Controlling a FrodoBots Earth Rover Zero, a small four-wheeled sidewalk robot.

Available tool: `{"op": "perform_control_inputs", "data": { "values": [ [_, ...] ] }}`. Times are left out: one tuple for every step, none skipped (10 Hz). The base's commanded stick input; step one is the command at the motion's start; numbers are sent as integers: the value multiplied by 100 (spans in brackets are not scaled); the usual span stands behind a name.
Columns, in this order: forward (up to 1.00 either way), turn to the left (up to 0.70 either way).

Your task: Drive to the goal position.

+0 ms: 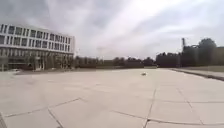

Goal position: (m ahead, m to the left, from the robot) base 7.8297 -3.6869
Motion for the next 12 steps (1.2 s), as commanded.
{"op": "perform_control_inputs", "data": {
  "values": [
    [70, -35],
    [70, -35],
    [70, -35],
    [70, -35],
    [70, -35],
    [70, -35],
    [70, -35],
    [70, -35],
    [70, -35],
    [70, -28],
    [70, -9],
    [70, 0]
  ]
}}
